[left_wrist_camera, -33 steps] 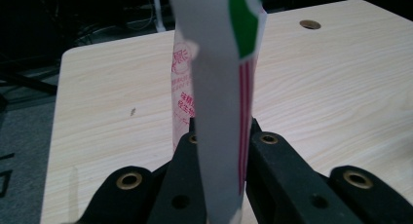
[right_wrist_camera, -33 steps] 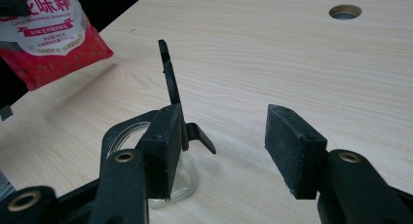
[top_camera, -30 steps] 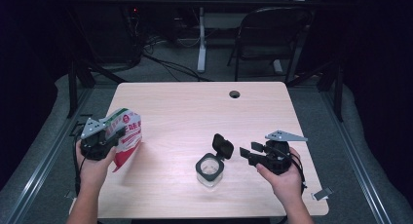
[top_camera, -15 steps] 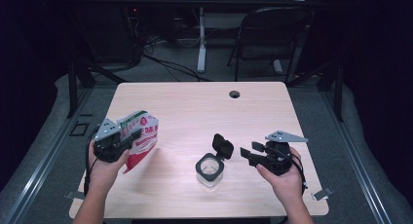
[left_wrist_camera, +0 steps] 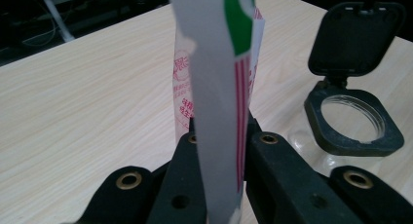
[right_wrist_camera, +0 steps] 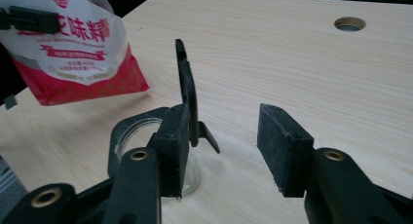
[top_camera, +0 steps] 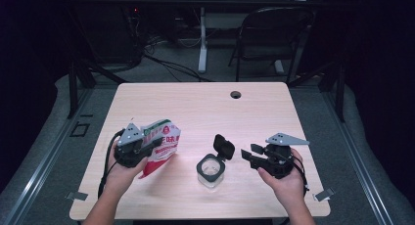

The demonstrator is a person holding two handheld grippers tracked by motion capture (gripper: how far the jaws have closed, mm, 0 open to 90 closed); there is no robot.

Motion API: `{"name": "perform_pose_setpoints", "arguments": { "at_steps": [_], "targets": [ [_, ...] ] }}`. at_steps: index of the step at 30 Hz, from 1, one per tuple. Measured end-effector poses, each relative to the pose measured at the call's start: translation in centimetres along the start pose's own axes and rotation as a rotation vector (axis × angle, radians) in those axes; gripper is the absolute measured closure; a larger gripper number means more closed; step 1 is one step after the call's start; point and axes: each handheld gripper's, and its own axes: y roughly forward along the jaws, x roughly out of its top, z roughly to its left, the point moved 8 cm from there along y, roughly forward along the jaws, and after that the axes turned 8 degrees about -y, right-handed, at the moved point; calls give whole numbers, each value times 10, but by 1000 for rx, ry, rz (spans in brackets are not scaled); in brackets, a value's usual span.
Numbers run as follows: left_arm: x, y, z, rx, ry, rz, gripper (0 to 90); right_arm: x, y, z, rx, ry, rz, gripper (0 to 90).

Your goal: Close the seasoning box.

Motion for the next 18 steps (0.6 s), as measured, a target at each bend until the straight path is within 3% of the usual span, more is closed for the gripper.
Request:
{"name": "perform_pose_setpoints", "arguments": {
  "at_steps": [10,18],
  "targets": [
    [-6,10,-24,-61,42,31,900,8,-5,13,38,-41,-14,616],
    [-12,15,-40,-98,63,41,900,13,1,37,100,-99,-19,660]
  ]
}}
